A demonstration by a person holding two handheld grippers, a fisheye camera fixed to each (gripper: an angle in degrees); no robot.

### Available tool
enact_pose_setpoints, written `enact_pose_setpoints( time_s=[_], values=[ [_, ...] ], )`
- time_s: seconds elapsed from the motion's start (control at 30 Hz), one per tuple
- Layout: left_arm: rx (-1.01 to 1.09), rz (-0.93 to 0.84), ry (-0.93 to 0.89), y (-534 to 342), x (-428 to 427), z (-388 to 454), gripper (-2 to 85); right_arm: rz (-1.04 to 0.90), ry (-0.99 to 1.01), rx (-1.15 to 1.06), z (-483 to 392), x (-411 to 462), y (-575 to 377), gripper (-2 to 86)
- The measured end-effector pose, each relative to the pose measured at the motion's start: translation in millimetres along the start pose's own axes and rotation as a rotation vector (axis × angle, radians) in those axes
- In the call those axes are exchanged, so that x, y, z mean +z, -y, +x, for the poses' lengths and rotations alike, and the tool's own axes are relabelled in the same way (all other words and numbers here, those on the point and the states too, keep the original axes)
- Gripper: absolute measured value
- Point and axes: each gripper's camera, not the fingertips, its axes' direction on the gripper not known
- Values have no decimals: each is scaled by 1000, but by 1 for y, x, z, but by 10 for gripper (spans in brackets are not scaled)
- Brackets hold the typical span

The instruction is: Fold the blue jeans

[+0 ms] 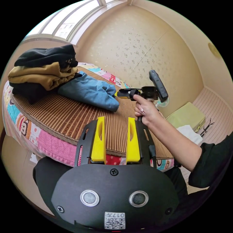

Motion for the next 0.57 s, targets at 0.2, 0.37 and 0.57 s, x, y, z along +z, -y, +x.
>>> enact_pose_setpoints(
  time_s=[0.2,0.37,0.57],
  values=[
    [64,-94,-26,-12,26,19,131,132,-228,352,194,-202,-194,53],
    [121,-120,-9,-31,35,38,132,215,-573,557,256,-344,-330,118],
    [164,-193,-109,-64,50,64,130,313,-405,992,347,-395,-449,171]
  ],
)
